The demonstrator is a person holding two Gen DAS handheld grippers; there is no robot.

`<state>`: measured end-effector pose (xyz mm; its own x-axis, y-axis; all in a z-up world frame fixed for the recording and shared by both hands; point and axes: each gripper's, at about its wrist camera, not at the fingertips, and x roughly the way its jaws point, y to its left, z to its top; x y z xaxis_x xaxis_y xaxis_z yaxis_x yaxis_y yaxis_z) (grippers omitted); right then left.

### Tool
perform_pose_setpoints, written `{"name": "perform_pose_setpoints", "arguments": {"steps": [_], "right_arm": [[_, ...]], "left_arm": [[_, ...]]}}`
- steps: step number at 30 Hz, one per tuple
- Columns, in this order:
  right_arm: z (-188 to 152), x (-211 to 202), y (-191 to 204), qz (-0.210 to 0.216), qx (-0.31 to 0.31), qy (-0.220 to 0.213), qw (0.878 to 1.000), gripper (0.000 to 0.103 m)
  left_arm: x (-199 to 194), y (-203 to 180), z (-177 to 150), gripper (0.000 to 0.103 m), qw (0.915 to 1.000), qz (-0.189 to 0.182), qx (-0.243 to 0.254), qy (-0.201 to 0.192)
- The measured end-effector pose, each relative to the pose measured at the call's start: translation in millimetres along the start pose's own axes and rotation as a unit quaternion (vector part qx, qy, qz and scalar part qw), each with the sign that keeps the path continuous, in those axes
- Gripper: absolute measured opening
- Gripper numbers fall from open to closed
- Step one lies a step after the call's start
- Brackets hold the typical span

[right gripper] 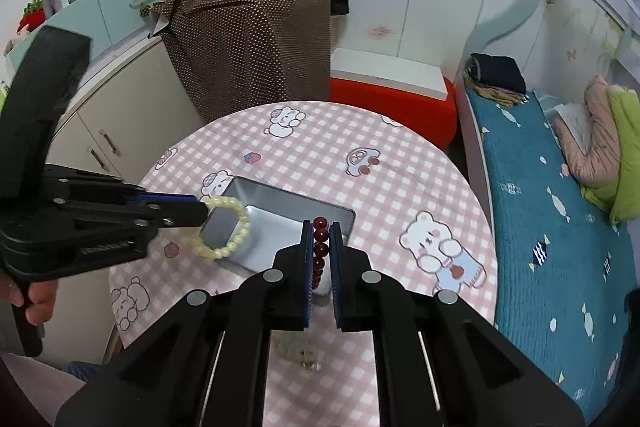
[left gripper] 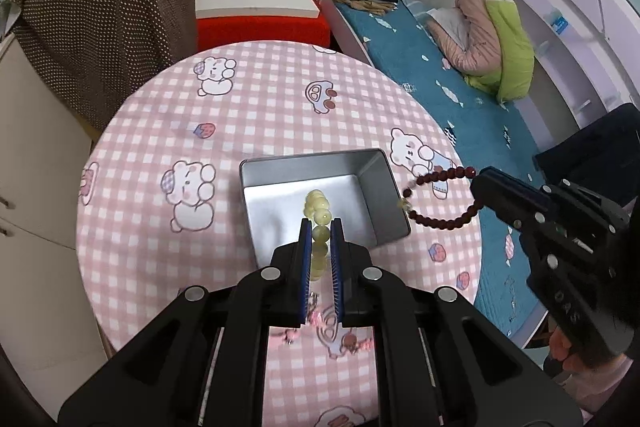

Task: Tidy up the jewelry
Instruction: 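Carry both bracelets over the grey tray with both tools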

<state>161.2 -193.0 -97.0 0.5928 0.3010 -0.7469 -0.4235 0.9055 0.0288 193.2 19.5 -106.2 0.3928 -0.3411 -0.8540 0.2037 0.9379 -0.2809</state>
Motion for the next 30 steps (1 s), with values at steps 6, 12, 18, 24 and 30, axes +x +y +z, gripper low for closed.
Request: {"name": "perform_pose_setpoints", "arguments": {"steps": [6,12,18,24,30], "right_arm": [[9.9,19.6,2.0,0.02,-0.011,0.01,1.0,0.007],[11.4,35.7,-0.7,0.034,-0.013,0.027,0.999,0.007],[15.2,43.5,-6.4,0.042,-0.005,0.036,0.998,0.007],[20.4,52.3,4.6,0.076,-0.01,0.044,0.996,0.007],[29.2,65.9,27.1,0.124,-0.026,0.051,0.991,0.007]], "left_arm": [[33.6,4.3,12.8,0.009,0.9997,-0.001,-0.008,0.022],[65.3,10.4,17.9,0.009,0.9986,0.011,-0.012,0.05],[64.2,21.5,13.4,0.04,0.9969,0.038,-0.028,0.063],[41.2,23.0,13.5,0.04,0.9976,0.05,-0.023,0.041],[18.7,34.5,4.9,0.04,0.9957,0.082,-0.038,0.024]]}}
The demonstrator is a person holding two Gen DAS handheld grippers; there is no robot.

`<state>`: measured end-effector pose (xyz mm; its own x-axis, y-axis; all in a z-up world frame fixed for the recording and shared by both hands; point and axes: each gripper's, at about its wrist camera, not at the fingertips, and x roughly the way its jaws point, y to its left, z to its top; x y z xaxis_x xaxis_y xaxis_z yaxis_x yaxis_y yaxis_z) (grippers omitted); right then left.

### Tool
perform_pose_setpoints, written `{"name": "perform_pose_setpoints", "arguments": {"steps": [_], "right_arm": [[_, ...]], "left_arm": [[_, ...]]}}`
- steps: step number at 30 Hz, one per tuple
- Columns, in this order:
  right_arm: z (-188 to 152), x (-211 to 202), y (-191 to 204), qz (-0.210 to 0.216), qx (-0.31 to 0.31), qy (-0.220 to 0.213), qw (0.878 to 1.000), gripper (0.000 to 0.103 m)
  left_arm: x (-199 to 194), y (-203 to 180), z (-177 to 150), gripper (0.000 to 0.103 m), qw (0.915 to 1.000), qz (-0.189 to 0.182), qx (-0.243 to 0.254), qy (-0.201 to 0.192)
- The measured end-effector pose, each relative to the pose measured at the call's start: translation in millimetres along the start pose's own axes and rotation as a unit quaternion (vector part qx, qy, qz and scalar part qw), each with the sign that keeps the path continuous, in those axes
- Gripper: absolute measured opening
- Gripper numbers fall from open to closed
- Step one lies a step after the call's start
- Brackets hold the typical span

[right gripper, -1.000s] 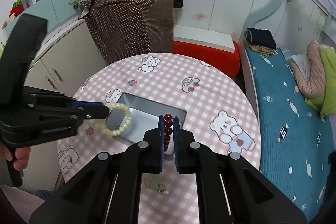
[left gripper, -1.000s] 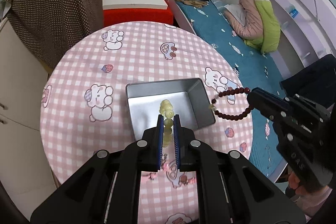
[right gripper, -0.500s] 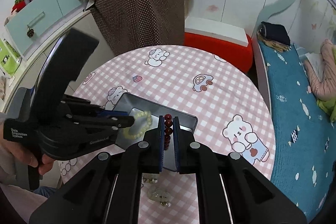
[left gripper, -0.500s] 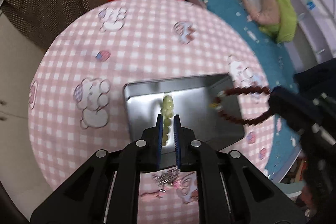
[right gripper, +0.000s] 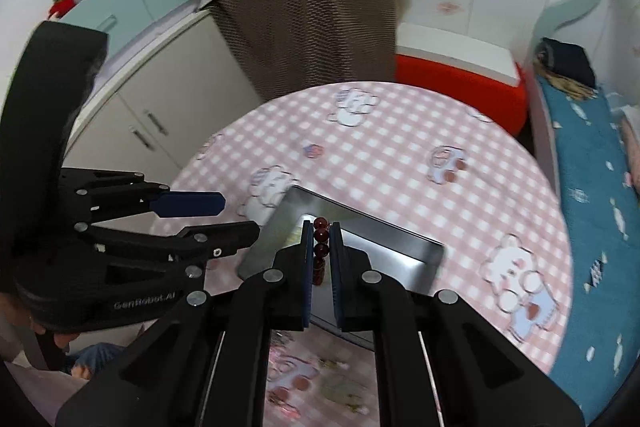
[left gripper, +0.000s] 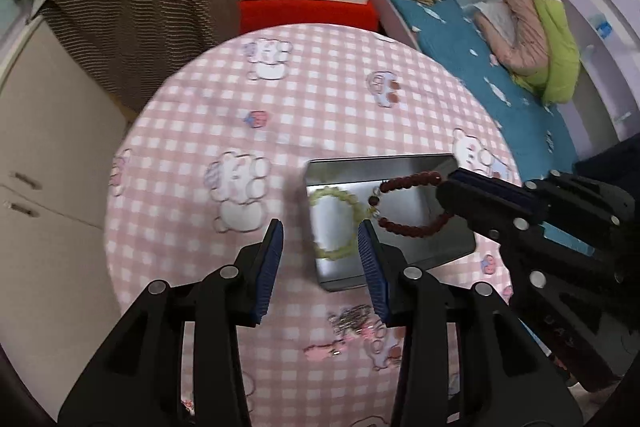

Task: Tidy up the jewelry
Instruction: 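Carry both bracelets over the grey tray with both tools, then open both tools to drop the bracelets into the tray, then lift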

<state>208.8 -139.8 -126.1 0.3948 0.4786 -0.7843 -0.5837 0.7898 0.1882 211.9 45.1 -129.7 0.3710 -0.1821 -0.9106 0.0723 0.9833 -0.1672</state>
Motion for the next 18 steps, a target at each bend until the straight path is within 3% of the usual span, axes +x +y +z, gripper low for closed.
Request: {"name": "perform_pose_setpoints", "arguments": {"steps": [8,10,12,14,18], "right_arm": [[5.3,42.2,15.2,0.048,0.005,0.05,0.998,0.008],[2.6,54.0,12.0,0.034,0.016,0.07,0.997,0.013],[-1.6,60.0,6.4,0.018,0.03,0.087,0.996,0.036],[-3.7,53.8,3.2,0.006,0.032,0.077,0.997,0.047],[-3.7,37.1,-5.6,-0.017,0.038,0.054,0.998,0.052]], "left_arm": [[-11.8,35.6,-18.0,0.04,0.998,0.032,-0.054,-0.001],[-12.2,40.3,-21.5,0.04,0.9975,0.036,-0.06,0.0],[-11.6,42.3,-23.8,0.04,0.9974,0.039,-0.062,0.001],[-10.5,41.8,-24.1,0.04,0.9975,0.036,-0.061,0.003],[-6.0,34.7,-22.1,0.04,0.9983,0.029,-0.049,0.006]]}}
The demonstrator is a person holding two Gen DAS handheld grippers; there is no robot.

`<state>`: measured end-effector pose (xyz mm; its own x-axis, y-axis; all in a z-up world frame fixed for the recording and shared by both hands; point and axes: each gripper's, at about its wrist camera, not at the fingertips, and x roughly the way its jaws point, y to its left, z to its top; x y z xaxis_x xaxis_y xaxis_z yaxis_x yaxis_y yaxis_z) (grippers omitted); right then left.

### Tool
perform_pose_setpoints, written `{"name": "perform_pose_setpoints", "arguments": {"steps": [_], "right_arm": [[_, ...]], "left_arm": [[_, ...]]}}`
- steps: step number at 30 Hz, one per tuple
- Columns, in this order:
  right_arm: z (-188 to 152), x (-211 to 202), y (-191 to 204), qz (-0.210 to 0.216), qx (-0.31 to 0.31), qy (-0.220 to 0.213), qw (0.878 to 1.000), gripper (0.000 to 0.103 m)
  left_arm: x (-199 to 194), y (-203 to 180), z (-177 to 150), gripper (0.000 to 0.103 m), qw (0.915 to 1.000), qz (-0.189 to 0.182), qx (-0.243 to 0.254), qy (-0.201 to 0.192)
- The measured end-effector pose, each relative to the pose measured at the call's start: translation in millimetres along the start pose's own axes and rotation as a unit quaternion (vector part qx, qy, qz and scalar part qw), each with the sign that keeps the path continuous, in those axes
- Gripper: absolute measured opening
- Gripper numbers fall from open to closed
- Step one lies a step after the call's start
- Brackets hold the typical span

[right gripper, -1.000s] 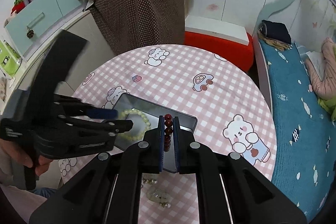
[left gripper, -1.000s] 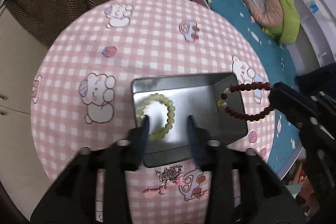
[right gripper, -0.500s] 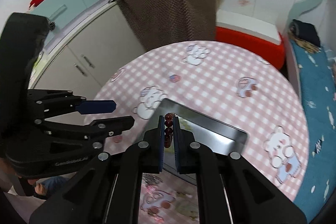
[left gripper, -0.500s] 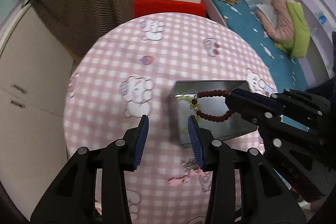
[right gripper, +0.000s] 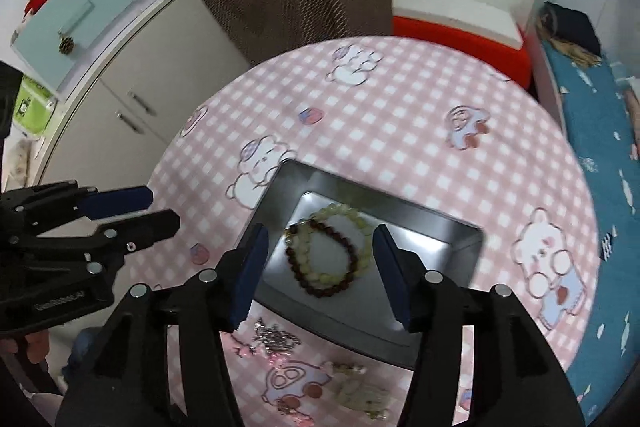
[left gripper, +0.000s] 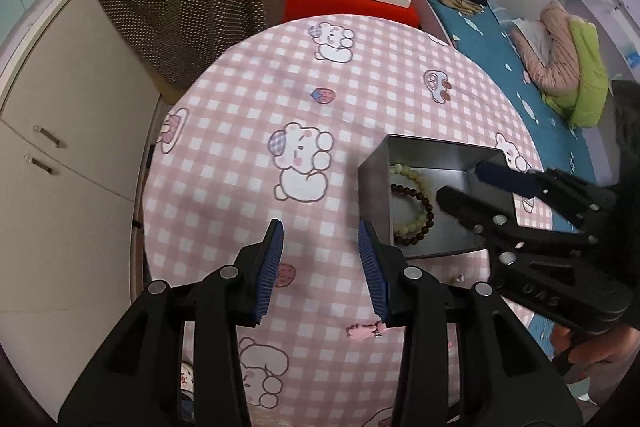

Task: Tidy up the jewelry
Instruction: 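Open both tools to drop the bracelets into the tray, then lift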

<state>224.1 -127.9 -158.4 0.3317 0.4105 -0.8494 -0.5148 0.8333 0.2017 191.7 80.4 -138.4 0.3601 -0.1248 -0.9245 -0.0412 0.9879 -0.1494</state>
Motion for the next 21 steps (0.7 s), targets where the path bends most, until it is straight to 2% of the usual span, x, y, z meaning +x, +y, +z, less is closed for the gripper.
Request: {"name": "perform_pose_setpoints", "arguments": {"steps": [13,16,17,19,21], "right_arm": [[-21.1,-36.9,-15.5,-0.039,0.054,-0.034,0.997,0.053],[-29.3,-49.0,-14.3,-0.047,0.061,-0.045,0.996,0.054],[-33.0,-54.2,-13.3,-0.05,0.062,-0.05,0.996,0.054],[-40.3,-63.1,-11.4,-0.059,0.067,-0.058,0.994,0.055],[-46.5,-70.4,-9.8,-0.067,0.073,-0.066,0.993,0.063]], "left_arm": [[-8.9,-28.5,-2.5,0.042,0.9984,-0.02,0.053,-0.009],[-16.4,-32.9,-7.7,0.051,0.9976,-0.021,0.063,-0.016],[-20.3,-34.5,-10.3,0.051,0.9973,-0.023,0.067,-0.021],[-26.1,-36.9,-14.9,0.051,0.9966,-0.025,0.075,-0.026],[-33.1,-39.7,-21.3,0.051,0.9959,-0.024,0.082,-0.03]]}}
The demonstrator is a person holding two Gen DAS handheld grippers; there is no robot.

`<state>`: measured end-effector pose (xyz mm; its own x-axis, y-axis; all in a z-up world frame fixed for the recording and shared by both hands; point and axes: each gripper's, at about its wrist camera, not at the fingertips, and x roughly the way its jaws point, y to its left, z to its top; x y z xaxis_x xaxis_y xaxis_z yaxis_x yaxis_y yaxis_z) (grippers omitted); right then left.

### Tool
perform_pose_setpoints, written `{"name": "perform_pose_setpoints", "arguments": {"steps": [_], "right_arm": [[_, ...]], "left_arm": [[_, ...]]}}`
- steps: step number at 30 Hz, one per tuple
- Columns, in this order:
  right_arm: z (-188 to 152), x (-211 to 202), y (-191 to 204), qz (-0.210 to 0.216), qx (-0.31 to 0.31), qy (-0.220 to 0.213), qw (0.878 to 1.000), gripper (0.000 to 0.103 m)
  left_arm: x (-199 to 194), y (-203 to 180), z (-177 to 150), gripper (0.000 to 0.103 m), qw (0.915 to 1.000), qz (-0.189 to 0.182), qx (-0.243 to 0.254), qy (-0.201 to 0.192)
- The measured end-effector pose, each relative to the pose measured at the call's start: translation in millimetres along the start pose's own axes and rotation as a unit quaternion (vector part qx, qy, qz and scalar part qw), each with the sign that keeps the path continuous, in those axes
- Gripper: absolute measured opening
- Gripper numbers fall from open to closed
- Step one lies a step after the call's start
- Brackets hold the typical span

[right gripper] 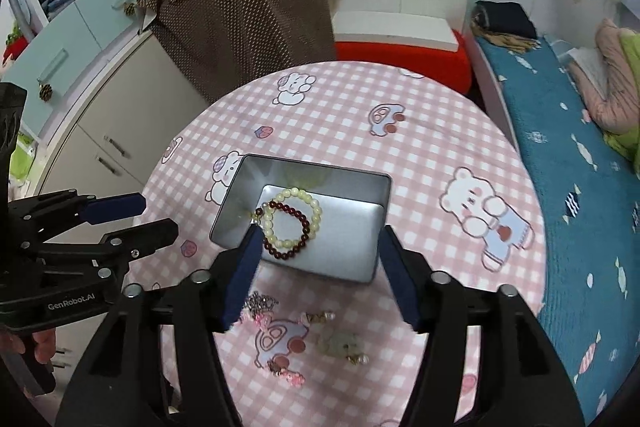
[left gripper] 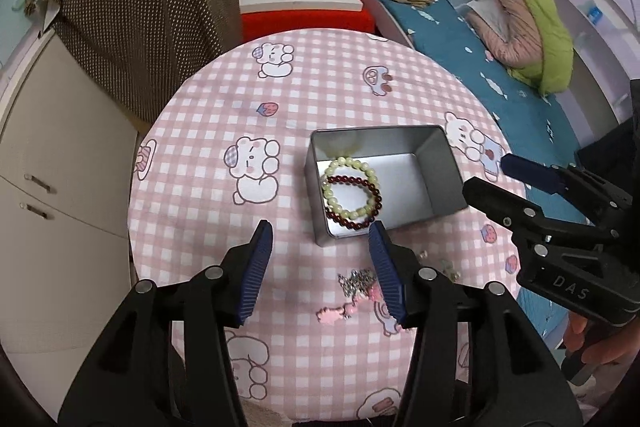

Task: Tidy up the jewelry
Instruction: 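Open both tools to drop the bracelets into the tray, then lift, then move the left tool down to the pink charm beside the silver chain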

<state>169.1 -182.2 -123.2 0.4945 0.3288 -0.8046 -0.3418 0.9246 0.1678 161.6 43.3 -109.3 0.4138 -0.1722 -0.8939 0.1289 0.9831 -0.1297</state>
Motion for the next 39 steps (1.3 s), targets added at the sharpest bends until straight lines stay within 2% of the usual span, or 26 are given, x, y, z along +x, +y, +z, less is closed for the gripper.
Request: {"name": "perform_pose_setpoints", "arguments": {"steps": [3,4,7,9,13,18,21,25,32,36,39], "right_arm": [[-9.5,-14.0,0.7,-0.011,0.008,-0.012,1.0,0.067],[-13.6,-19.1,0.8,-0.016,0.011,-0.016,1.0,0.068],[-25.9,-31.5,1.8,-0.024,0.021,-0.024,0.999,0.07],[-33.6,-38.1,2.8,-0.034,0.028,-0.026,0.999,0.078],[-53.5,-50.3,6.8,-0.049,0.04,-0.028,0.998,0.082],[-77.5,-58.3,10.7,-0.066,0.049,-0.02,0.996,0.087],[-89.2,-57.0,11.8,-0.072,0.053,-0.008,0.996,0.087],[-103.1,-47.4,13.3,-0.07,0.048,0.012,0.996,0.087],[-119.3,-24.4,9.8,-0.067,0.034,0.05,0.996,0.087],[-121.7,-9.7,6.1,-0.064,0.026,0.069,0.995,0.087],[-121.4,2.7,2.9,-0.06,0.024,0.086,0.994,0.087]], "left_arm": [[-9.8,-5.0,-8.0,0.054,0.9999,-0.002,0.008,-0.006],[-13.5,-6.6,-11.1,0.058,0.9999,-0.002,0.011,-0.009],[-24.9,-11.4,-23.1,0.059,0.9997,-0.003,0.02,-0.016],[-30.3,-13.1,-32.2,0.059,0.9996,-0.004,0.024,-0.017],[-37.0,-14.9,-51.6,0.067,0.9995,-0.007,0.028,-0.015],[-34.1,-15.0,-74.7,0.071,0.9994,-0.008,0.032,0.002],[-26.7,-15.3,-84.8,0.075,0.9992,-0.008,0.035,0.017],[-10.5,-14.0,-92.5,0.076,0.9985,-0.012,0.038,0.038],[23.7,-9.1,-94.2,0.076,0.9977,-0.015,0.04,0.052],[48.2,-7.7,-90.1,0.075,0.9968,0.014,0.045,0.065],[62.6,-5.6,-86.8,0.075,0.9963,0.015,0.044,0.073]]}}
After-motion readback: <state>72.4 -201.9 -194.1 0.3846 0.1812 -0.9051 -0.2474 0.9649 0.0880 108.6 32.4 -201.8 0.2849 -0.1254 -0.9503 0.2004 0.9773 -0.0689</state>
